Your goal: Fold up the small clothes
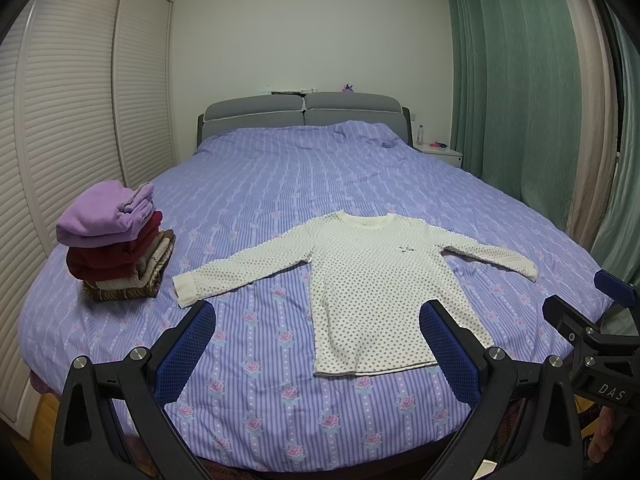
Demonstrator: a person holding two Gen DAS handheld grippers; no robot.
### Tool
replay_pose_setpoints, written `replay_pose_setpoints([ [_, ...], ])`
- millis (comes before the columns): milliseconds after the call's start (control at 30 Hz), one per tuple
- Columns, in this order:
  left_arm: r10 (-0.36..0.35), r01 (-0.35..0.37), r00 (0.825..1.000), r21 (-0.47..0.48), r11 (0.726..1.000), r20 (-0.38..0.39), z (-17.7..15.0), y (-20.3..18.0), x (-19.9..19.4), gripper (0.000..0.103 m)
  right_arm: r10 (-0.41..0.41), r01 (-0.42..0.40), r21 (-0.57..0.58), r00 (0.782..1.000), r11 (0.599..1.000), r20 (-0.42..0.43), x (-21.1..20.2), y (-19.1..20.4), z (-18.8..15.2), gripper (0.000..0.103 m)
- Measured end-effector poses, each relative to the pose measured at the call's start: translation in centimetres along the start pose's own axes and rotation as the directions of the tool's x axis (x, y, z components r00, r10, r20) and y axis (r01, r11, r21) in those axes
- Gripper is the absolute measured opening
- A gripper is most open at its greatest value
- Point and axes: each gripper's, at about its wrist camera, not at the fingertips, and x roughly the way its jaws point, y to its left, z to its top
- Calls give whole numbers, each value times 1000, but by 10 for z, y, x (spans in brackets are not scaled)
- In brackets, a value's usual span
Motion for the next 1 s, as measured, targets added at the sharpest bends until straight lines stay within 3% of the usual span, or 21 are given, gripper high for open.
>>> replay_pose_setpoints([
  [333,3,-4,999,-28,1000,-33,-2,11,19,103,11,-11,-4,1000,1000,-28,14,3,-1,102],
  [500,34,-39,997,-64,997,-73,-4,26,39,103,36,-37,-28,998,999,-47,33,14,1,102],
  [633,65,-75,992,-97,992,-106,-6,49,62,103,61,-65,-72,996,995,-57,60,34,7,102],
  [767,159,-171,982,-111,979,-102,-4,81,84,103,123,-129,-97,990,987,-68,93,59,18,102],
  [933,215,-227,972,-129,965,-97,-4,125,115,103,181,-188,-165,982,968,-60,138,104,36,102],
  [1000,225,-239,968,-141,961,-108,-6,142,130,94,196,-202,-190,979,961,-49,153,121,41,102],
])
